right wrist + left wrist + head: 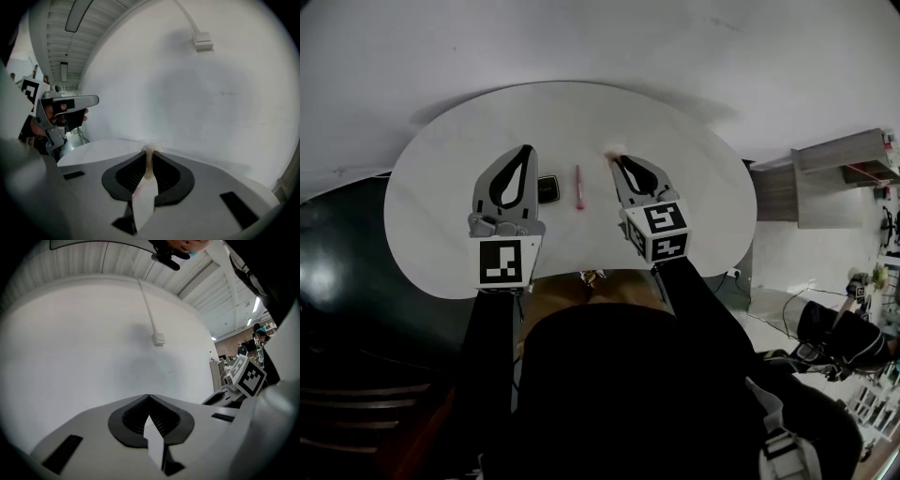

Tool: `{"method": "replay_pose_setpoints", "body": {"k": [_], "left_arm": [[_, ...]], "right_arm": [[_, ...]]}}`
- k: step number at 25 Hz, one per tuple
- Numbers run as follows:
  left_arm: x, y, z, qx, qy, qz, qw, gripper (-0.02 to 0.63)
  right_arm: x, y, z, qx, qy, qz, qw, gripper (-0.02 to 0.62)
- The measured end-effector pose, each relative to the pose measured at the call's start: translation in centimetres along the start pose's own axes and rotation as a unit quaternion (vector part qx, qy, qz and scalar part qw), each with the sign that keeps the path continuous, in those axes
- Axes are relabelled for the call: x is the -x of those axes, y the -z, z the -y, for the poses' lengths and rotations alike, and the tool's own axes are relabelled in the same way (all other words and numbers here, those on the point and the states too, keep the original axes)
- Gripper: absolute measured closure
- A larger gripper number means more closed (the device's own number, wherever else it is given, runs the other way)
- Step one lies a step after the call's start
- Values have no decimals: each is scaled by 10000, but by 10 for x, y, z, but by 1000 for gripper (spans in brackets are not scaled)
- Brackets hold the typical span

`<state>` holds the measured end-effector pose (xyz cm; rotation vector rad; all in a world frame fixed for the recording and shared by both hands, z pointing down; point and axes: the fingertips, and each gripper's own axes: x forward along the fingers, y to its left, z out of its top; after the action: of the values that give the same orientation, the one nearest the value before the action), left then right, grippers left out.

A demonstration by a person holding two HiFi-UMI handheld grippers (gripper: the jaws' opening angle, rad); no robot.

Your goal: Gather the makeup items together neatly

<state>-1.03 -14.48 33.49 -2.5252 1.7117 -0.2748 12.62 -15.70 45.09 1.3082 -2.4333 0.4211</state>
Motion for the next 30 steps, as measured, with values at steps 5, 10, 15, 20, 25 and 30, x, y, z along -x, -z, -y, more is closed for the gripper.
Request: {"method": "replay_pose_setpoints", "body": {"k": [5, 10, 15, 20, 25, 30], "left_arm": [[-17, -7, 19, 34, 175, 67, 9998, 591], [-44, -7, 46, 85, 280, -73, 9995, 591], [-43, -4, 43, 45, 206, -165, 9996, 591], [-27, 1, 31, 3, 120, -204, 9997, 591], [-5, 11, 11, 12, 57, -187, 9998, 591], [-8, 9, 11, 13, 69, -178, 9998, 591]], "right_arm": [[7, 9, 18, -133, 183, -45, 9997, 531], [8, 19, 51, -397, 265, -179, 9987, 528], [3, 26, 50, -417, 197, -250, 9986, 526], [0, 28, 36, -384, 154, -259, 9988, 526], [-8, 29, 8, -329, 137, -238, 9991, 526], [-6, 29, 10, -339, 144, -260, 9990, 526]]}}
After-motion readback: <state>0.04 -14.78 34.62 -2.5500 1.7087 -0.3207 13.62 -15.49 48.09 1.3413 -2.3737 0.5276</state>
